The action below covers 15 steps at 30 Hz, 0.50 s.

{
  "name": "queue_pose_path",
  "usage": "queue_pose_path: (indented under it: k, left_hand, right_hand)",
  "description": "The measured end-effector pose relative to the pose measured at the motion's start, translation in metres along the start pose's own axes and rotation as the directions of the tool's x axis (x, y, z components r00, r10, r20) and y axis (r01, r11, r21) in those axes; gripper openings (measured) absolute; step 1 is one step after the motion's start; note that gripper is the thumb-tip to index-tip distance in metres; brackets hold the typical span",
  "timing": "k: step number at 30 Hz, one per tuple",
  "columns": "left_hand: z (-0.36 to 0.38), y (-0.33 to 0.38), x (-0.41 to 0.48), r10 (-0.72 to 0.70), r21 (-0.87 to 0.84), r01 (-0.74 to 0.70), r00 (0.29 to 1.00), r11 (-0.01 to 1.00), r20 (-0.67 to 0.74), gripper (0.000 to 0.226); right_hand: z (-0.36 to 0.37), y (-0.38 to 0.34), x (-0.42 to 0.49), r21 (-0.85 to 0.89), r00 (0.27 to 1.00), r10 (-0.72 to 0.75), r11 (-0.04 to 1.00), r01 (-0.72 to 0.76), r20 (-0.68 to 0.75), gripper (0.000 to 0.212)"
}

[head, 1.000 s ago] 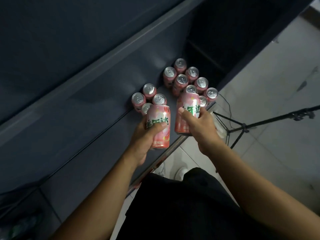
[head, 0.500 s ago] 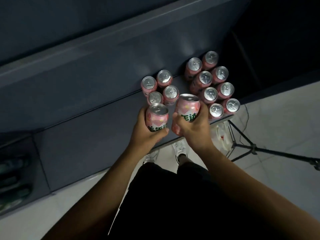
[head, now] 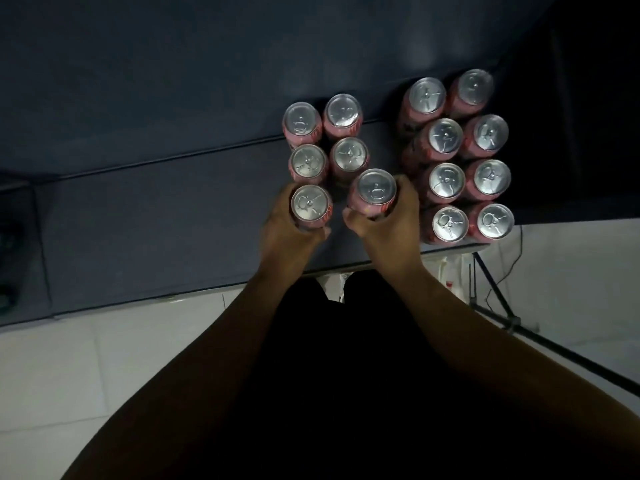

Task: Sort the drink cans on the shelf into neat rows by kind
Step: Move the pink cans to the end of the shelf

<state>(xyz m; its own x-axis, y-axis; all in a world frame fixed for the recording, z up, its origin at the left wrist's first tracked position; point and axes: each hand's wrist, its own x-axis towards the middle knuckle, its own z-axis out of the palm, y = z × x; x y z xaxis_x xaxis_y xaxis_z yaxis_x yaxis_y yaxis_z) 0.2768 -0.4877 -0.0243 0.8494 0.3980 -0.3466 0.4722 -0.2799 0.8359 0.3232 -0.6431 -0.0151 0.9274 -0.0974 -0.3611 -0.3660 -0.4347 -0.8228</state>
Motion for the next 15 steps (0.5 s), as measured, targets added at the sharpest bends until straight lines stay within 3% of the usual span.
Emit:
queue_pose_path:
  k: [7, 11, 15]
  left_hand:
    - [0.025, -0.018, 0.013, -0.058, -0.035, 0.055, 0.995, 0.998, -0.080, 0.075]
    - [0.028, -0.018, 0.014, -0.040, -0.048, 0.035, 0.994, 0.998, -0.105, 0.079]
    - [0.025, -0.018, 0.014, -0.067, -0.023, 0.066, 0.997, 0.998, -0.040, 0.087]
  right_hand:
    - [0.014, 0.019, 0.019, -0.016, 0.999, 0.036, 0.999, -0.036, -0.001, 0.057]
    - [0.026, 0.020, 0.017, -0.047, 0.999, 0.006, 0.999, -0.003, 0.054, 0.074]
    - [0.028, 0.023, 0.019, -0.072, 0.996, -0.005, 0.997, 0.012, 0.090, 0.079]
